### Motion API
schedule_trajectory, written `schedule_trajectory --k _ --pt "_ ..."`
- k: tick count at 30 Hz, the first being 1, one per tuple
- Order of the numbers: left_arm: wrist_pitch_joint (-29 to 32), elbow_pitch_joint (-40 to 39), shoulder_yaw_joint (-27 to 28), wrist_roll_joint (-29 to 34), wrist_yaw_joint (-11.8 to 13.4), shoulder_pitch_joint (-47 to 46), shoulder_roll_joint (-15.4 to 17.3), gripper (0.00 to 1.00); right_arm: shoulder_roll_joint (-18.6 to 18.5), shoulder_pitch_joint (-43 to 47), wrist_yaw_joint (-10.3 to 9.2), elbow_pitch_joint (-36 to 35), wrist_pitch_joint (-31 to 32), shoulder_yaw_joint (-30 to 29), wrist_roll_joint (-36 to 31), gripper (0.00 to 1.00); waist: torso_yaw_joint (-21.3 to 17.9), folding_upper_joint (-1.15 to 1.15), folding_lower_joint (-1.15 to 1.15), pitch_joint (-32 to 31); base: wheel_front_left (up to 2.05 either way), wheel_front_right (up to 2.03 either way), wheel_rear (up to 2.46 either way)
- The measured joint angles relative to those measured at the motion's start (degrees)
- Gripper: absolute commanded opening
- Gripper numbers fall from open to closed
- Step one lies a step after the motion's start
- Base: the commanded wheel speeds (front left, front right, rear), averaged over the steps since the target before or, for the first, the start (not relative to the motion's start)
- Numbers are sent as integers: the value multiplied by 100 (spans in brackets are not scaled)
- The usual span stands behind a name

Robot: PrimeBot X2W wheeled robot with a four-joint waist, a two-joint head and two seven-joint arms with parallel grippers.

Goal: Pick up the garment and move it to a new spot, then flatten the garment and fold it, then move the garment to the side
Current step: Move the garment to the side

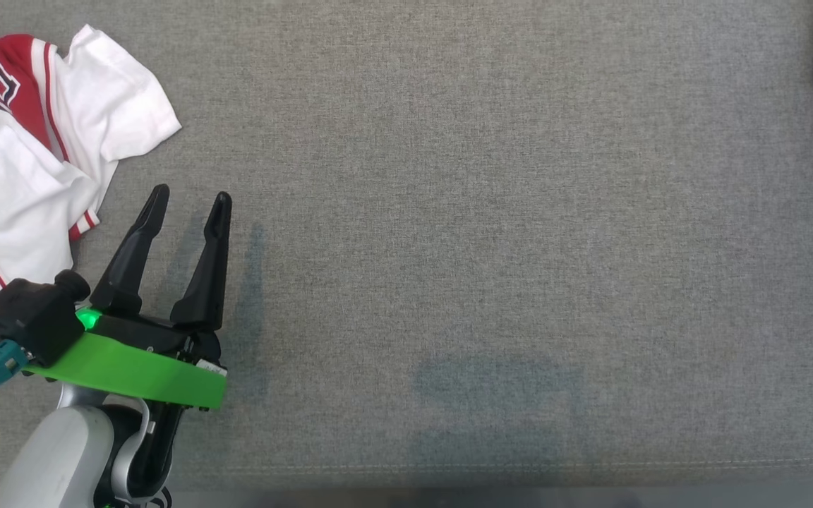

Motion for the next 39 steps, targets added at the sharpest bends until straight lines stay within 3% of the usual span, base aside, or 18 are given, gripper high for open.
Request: schedule_trajectory --k 15,34,39 --pt "-66 126 -20 -4 0 1 -124 100 275 144 96 -76 -43 33 169 100 87 0 0 -211 0 0 0" --pt "-205 432 49 -64 -1 175 -215 100 695 1111 654 -159 -43 307 758 100 -65 0 0 -1024 0 0 0" --pt "-249 602 65 -98 -1 327 -288 100 820 1326 790 -449 -324 401 740 100 -123 0 0 -1280 0 0 0"
